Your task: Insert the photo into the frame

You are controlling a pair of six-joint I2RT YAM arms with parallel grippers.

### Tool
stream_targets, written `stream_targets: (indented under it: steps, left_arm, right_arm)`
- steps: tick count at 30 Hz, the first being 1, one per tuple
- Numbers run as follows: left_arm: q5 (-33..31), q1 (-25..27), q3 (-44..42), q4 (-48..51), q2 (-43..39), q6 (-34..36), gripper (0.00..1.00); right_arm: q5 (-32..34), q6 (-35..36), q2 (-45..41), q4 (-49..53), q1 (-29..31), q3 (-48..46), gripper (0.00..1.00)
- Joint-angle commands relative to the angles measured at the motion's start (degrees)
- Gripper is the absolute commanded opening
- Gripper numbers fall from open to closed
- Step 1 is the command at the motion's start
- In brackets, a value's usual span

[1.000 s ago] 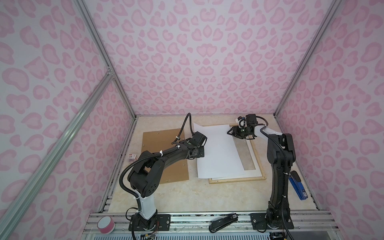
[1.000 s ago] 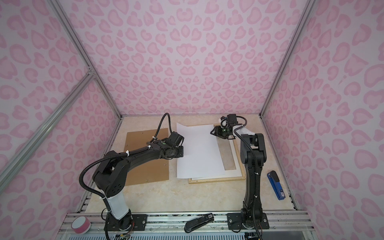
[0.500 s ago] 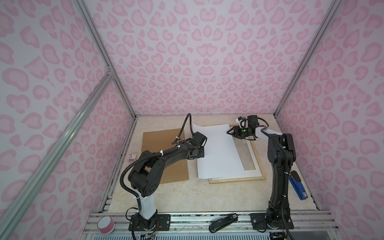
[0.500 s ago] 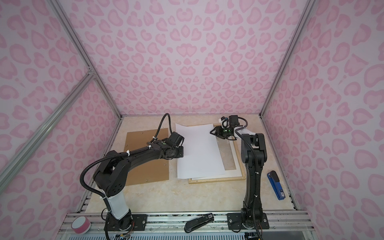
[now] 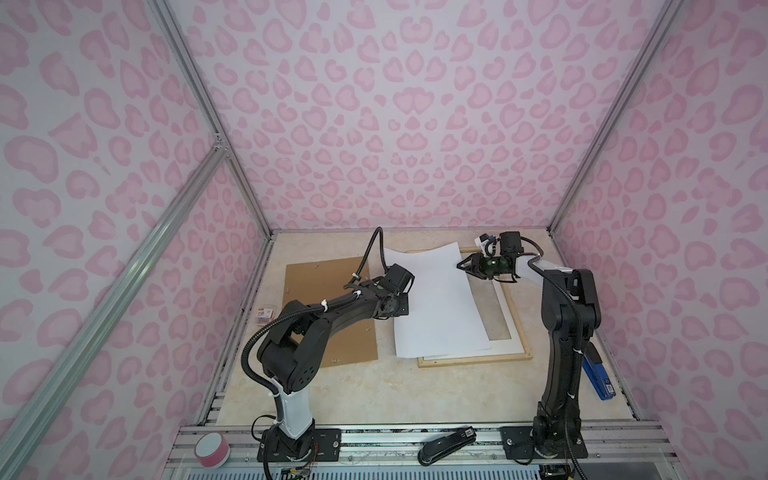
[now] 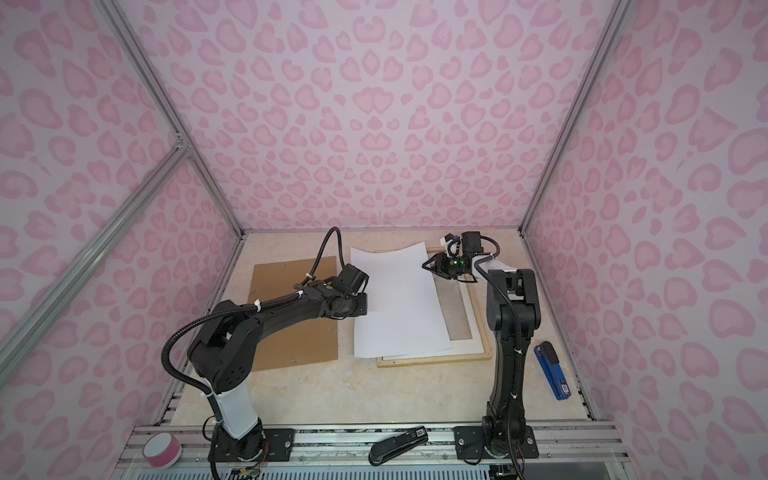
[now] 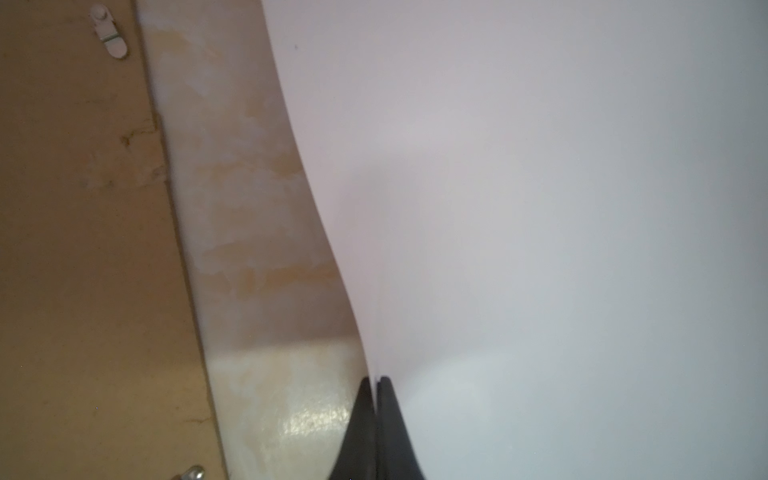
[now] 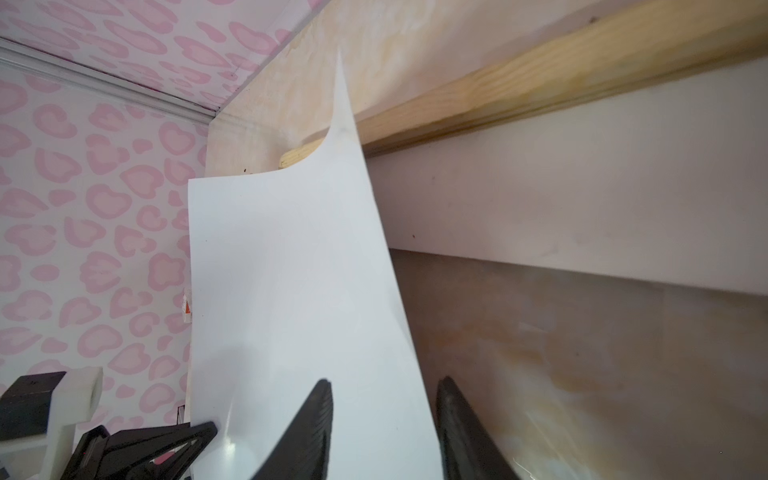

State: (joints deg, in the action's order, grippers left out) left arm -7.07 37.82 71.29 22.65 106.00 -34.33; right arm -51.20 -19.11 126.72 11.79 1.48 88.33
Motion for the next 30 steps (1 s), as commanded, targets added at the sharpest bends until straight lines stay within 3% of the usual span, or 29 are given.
stream_targets:
  steps: [1, 15, 25, 30]
  left_arm:
    - [0.5, 0.0, 0.3, -1.4, 0.3, 0.4, 0.04]
    - [0.7, 0.0, -0.2, -1.9, -0.6, 0.8, 0.03]
    - [1.5, 0.0, -0.8, -3.7, -1.5, 0.4, 0.04]
    - [2.0, 0.2, -1.1, -5.0, -2.3, -0.3, 0.04]
  right_arm:
    - [-1.7, -0.5, -0.4, -0.9, 0.0, -0.8, 0.37]
    - [0.2, 0.9, -0.5, 0.9, 0.0, -1.2, 0.19]
    - [1.0, 2.9, -0.6, 5.5, -0.2, 2.0, 0.01]
    - [1.5, 4.0, -1.0, 7.7, -0.2, 2.7, 0.00]
